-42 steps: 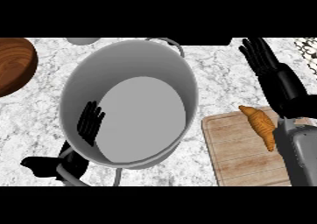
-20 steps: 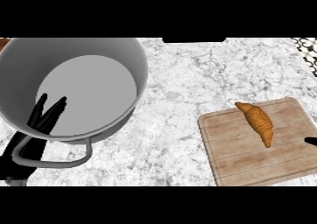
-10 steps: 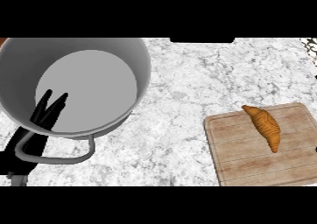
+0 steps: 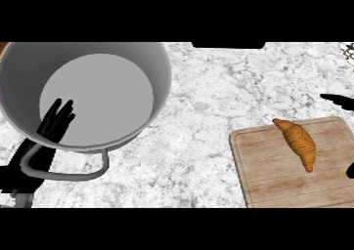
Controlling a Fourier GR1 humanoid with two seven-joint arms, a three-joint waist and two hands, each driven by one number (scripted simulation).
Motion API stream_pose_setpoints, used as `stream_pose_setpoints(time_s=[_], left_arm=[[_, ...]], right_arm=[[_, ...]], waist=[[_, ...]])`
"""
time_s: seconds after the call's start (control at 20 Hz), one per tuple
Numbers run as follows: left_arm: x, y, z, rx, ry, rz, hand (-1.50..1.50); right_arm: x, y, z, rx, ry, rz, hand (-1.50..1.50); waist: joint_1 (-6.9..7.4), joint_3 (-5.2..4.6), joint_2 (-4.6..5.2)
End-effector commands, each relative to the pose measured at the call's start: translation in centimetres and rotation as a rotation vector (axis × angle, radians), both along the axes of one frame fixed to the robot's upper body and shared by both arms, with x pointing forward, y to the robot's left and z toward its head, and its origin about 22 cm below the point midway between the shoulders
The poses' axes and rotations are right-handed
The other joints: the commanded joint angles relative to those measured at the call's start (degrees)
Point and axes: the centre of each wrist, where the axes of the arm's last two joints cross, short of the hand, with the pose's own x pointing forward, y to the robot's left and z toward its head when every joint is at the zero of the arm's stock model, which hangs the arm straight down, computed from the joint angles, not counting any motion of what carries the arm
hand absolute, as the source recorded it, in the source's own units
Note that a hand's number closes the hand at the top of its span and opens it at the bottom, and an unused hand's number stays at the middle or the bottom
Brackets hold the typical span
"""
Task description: Pick the croissant from the cutting board and place it in the pot
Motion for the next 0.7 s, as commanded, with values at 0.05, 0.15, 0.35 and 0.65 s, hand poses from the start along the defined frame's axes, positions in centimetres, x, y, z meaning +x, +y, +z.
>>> stream_pose_setpoints(time_s=[0.05,0.15,0.35,0.65], left_arm=[[-0.1,3.4,-1.8,0.182,0.12,0.166,0.0],[0.0,3.3,-1.9,0.19,0.121,0.188,0.0],[-1.5,3.6,-3.0,0.205,0.13,0.167,0.0],[-0.2,3.2,-3.4,0.201,0.12,0.181,0.0]], right_arm=[[2.0,2.8,0.5,-0.021,0.094,0.048,-1.5],[1.6,2.9,-1.3,-0.037,0.125,0.053,-1.5],[3.5,4.4,0.4,-0.109,0.136,0.026,-1.5],[4.5,6.0,-0.9,-0.147,0.166,0.044,-1.5]], waist=[[-0.28,-0.2,0.44],[-1.0,-0.11,0.42],[-0.02,-0.19,0.39],[-1.32,-0.14,0.6]])
